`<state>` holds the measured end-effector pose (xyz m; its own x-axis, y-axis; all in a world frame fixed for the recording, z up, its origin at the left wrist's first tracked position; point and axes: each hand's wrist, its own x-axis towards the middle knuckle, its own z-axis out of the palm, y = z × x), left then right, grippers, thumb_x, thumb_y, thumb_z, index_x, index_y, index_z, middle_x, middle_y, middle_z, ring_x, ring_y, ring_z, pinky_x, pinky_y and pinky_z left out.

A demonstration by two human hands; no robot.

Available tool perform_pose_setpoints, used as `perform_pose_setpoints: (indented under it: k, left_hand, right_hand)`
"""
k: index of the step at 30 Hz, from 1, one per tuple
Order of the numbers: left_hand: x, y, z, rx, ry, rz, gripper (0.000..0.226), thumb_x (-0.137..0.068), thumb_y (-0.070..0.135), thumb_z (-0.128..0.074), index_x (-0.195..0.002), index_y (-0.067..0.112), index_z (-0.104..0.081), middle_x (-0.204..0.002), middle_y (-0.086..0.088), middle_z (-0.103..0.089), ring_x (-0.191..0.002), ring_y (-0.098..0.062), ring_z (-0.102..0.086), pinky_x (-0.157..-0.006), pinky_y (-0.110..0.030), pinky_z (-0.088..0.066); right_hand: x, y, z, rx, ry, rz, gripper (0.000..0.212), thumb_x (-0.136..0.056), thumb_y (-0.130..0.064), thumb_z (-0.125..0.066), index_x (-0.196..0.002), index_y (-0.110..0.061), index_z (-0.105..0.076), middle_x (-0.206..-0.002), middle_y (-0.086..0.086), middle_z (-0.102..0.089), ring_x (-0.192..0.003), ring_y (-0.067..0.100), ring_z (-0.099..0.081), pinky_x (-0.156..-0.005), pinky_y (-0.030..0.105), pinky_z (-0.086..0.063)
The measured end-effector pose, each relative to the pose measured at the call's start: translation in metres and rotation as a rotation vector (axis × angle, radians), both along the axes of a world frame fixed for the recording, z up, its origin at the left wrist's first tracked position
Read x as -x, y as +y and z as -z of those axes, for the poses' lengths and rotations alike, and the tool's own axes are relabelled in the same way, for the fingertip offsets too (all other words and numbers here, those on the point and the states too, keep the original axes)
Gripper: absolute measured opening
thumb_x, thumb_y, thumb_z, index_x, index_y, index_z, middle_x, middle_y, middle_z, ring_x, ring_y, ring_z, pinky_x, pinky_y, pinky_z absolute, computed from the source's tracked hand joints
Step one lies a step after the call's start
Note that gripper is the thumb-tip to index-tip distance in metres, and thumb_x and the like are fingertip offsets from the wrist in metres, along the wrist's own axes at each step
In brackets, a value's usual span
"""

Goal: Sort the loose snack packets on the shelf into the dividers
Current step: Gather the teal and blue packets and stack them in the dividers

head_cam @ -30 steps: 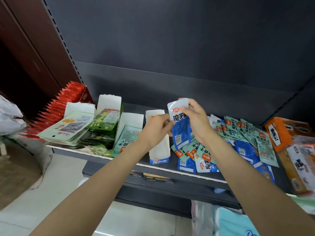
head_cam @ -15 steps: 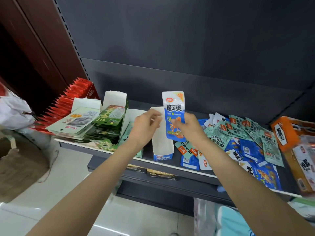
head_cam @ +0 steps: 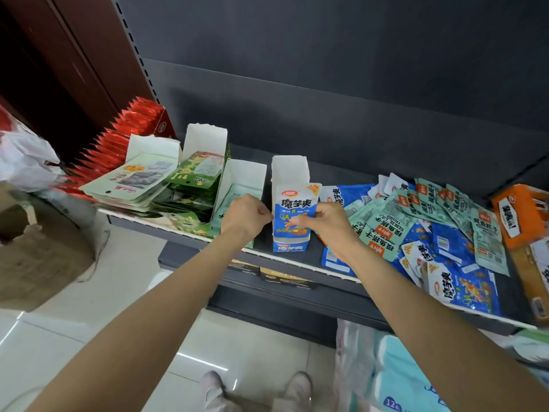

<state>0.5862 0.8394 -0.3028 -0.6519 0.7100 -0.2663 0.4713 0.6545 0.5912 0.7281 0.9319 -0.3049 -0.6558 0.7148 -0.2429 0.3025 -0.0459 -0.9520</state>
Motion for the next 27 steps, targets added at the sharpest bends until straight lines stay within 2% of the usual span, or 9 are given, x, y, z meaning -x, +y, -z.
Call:
perform_pose_setpoints:
  k: [2,5,8,11,15,18,20,24,27]
  left_hand:
    - [0.001,0.002,-0.003,0.018,0.015,-0.011,0.007,-0.083,0.021,-0.065,-0.081,0.019,-0.071,-0.093,-0.009,-0.070,-0.090,-0.029,-0.064,-0.073,-0.034,-0.051]
    - [0.004,0.003,-0.007,0.022,0.045,0.000,0.010,-0.084,0.017,-0.063,-0.084,0.018,-0.074,-0.092,-0.008,-0.070,-0.087,-0.027,-0.065,-0.071,-0.032,-0.052]
    - [0.009,0.003,-0.007,0.010,0.024,0.018,0.012,-0.084,0.015,-0.063,-0.079,0.018,-0.073,-0.092,-0.008,-0.072,-0.088,-0.027,-0.066,-0.080,-0.038,-0.055]
    - [0.008,0.003,-0.006,-0.036,-0.016,0.022,0.018,-0.089,0.026,-0.060,-0.080,0.016,-0.072,-0.086,-0.012,-0.071,-0.084,-0.030,-0.066,-0.077,-0.040,-0.055]
    - [0.000,0.004,-0.006,-0.037,0.008,0.061,0.026,-0.089,0.038,-0.060,-0.102,0.019,-0.072,-0.087,-0.010,-0.072,-0.079,-0.026,-0.068,-0.078,-0.038,-0.055]
    - [-0.002,0.006,-0.005,0.020,-0.021,0.103,0.032,-0.088,0.032,-0.064,-0.118,0.021,-0.064,-0.095,-0.003,-0.072,-0.054,-0.013,-0.065,-0.069,-0.031,-0.056]
    - [0.000,0.007,-0.005,0.015,-0.007,0.102,0.024,-0.089,0.024,-0.061,-0.112,0.021,-0.068,-0.088,0.001,-0.070,-0.045,-0.008,-0.060,-0.062,-0.026,-0.054]
    - [0.004,0.004,-0.010,0.011,-0.010,0.086,0.024,-0.089,0.016,-0.061,-0.112,0.017,-0.067,-0.095,-0.002,-0.071,-0.051,-0.014,-0.064,-0.059,-0.026,-0.052]
    - [0.007,0.001,-0.013,0.019,-0.046,0.073,0.028,-0.089,0.013,-0.062,-0.116,0.014,-0.065,-0.098,-0.007,-0.071,-0.054,-0.016,-0.066,-0.044,-0.022,-0.042]
  right_hand:
    - [-0.001,-0.002,0.006,-0.086,-0.080,-0.055,0.018,-0.079,-0.006,-0.072,-0.096,-0.002,-0.069,-0.102,0.009,-0.071,-0.081,0.009,-0.067,-0.077,0.023,-0.055]
    - [-0.004,-0.006,0.007,-0.206,-0.159,-0.153,0.023,-0.082,-0.013,-0.070,-0.104,-0.015,-0.065,-0.099,-0.006,-0.068,-0.086,0.003,-0.063,-0.073,0.009,-0.048]
    - [-0.008,-0.007,0.008,-0.379,-0.260,-0.191,0.030,-0.082,-0.017,-0.070,-0.110,-0.009,-0.066,-0.105,0.001,-0.066,-0.100,0.015,-0.060,-0.082,0.022,-0.046]
    - [-0.012,-0.006,0.011,-0.615,-0.295,-0.161,0.033,-0.077,-0.018,-0.075,-0.107,-0.004,-0.068,-0.124,0.006,-0.050,-0.114,0.019,-0.043,-0.101,0.027,-0.035]
    - [-0.016,-0.003,0.010,-0.607,-0.269,-0.207,0.022,-0.081,-0.016,-0.072,-0.102,-0.013,-0.073,-0.152,0.001,-0.019,-0.138,0.015,-0.025,-0.105,0.018,-0.021]
    - [-0.014,-0.007,0.010,-0.637,-0.218,-0.254,0.021,-0.080,-0.015,-0.073,-0.101,-0.013,-0.073,-0.157,-0.007,-0.006,-0.139,0.003,-0.015,-0.101,0.002,-0.016]
    - [-0.012,-0.009,0.009,-0.650,-0.216,-0.295,0.020,-0.080,-0.016,-0.072,-0.100,-0.014,-0.074,-0.158,-0.008,-0.004,-0.140,0.002,-0.015,-0.099,0.003,-0.019]
    - [-0.006,-0.012,0.006,-0.649,-0.279,-0.302,0.027,-0.082,-0.022,-0.071,-0.107,-0.013,-0.071,-0.156,-0.007,-0.016,-0.139,0.015,-0.021,-0.107,0.027,-0.025]
    - [-0.002,-0.018,0.007,-0.642,-0.307,-0.343,0.032,-0.084,-0.026,-0.068,-0.113,-0.013,-0.068,-0.149,-0.007,-0.031,-0.133,0.017,-0.024,-0.106,0.028,-0.024]
